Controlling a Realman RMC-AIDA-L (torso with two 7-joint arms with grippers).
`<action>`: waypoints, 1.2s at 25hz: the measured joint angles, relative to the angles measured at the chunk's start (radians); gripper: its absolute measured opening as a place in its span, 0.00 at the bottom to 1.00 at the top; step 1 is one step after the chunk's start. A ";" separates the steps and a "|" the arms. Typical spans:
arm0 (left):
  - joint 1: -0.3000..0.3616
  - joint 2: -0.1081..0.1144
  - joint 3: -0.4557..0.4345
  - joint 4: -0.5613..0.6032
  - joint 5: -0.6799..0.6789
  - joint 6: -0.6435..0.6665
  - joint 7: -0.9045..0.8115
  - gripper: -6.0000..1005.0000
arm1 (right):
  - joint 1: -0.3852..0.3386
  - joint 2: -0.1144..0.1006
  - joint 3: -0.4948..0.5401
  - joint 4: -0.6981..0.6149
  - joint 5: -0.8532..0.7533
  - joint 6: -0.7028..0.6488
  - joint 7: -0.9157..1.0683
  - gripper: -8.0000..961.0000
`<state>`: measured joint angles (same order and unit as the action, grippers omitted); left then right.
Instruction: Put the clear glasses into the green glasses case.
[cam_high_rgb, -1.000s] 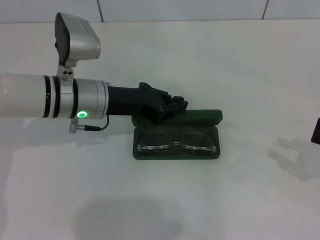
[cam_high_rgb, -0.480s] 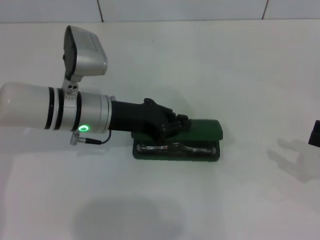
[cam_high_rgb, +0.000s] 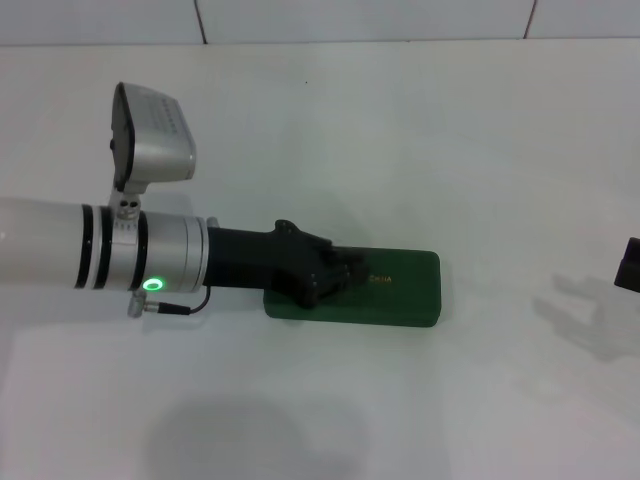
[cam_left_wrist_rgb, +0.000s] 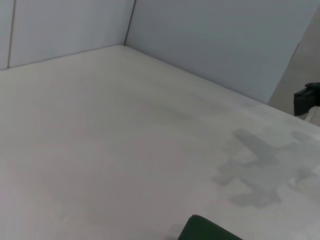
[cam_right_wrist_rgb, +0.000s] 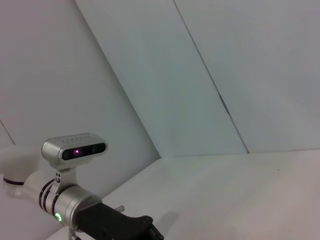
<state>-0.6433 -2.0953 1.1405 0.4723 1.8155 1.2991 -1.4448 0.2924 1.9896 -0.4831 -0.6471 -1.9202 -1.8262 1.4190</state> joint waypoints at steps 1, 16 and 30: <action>0.003 -0.001 0.000 -0.002 0.000 0.000 0.001 0.26 | 0.001 0.000 0.000 0.000 0.000 0.000 0.000 0.49; 0.102 0.010 -0.013 0.093 -0.176 0.287 0.095 0.31 | 0.003 0.004 -0.008 0.001 -0.012 -0.001 -0.046 0.50; 0.275 0.048 -0.079 0.273 -0.286 0.608 0.086 0.60 | 0.089 0.032 -0.113 0.087 0.011 -0.202 -0.202 0.65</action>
<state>-0.3685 -2.0473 1.0611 0.7454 1.5292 1.9070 -1.3583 0.3812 2.0219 -0.5962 -0.5600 -1.9093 -2.0281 1.2165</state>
